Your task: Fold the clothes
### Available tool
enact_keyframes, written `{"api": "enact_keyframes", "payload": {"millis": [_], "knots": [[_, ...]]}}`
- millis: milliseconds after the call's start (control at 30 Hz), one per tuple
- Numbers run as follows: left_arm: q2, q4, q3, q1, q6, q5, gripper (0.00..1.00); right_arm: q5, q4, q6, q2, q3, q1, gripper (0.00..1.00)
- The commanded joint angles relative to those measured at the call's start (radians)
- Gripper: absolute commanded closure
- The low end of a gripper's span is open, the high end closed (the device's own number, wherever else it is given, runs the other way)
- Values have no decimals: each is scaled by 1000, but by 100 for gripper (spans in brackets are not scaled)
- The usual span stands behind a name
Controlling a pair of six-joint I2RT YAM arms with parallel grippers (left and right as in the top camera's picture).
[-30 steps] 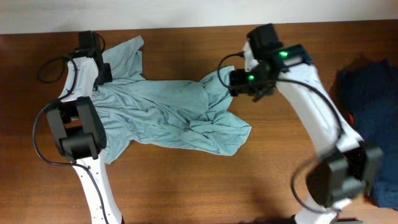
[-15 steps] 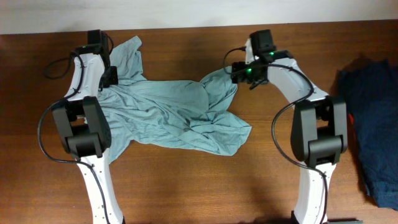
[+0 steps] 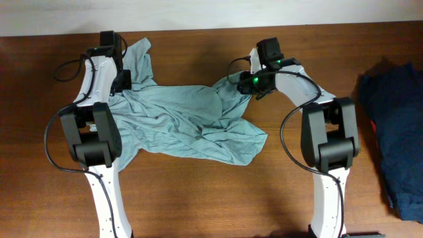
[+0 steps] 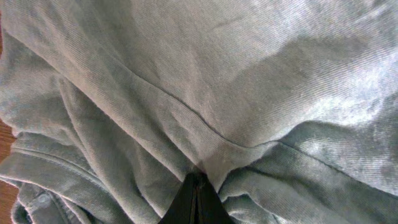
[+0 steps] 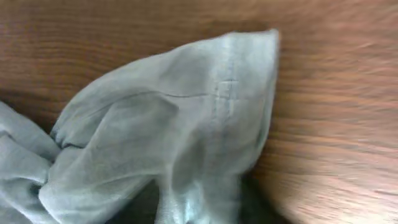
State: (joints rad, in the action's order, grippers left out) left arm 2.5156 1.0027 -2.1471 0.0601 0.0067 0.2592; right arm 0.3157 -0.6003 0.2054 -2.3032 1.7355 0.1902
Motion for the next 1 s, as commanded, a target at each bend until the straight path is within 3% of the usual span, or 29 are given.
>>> {"api": "enact_keyframes", "payload": {"millis": [0, 233, 367, 500, 533, 567, 633, 733, 867, 967], "knots": [[76, 9, 24, -18, 13, -117, 98, 4, -5, 26, -24, 4, -6, 96], [76, 4, 24, -18, 13, -117, 98, -156, -27, 31, 44, 73, -156, 96], [76, 0, 24, -18, 13, -117, 98, -118, -31, 40, 57, 123, -274, 96], [76, -18, 24, -18, 13, -117, 98, -110, -31, 36, 57, 123, -304, 96], [76, -21, 24, -18, 13, -117, 98, -110, -31, 35, 57, 123, -309, 90], [76, -25, 23, -18, 13, -117, 92, -109, -40, 34, 62, 123, -314, 71], [76, -19, 10, -18, 25, -116, 89, -97, -94, -2, 78, 135, -322, 57], [72, 60, -94, -18, 99, -113, 83, -91, -216, -64, 120, 173, -332, 55], [72, 244, -340, -18, 122, -114, 82, -92, -347, -72, 224, 191, -336, 55], [62, 456, -618, -18, 122, -187, 83, -92, -445, -75, 351, 191, -333, 55]]}}
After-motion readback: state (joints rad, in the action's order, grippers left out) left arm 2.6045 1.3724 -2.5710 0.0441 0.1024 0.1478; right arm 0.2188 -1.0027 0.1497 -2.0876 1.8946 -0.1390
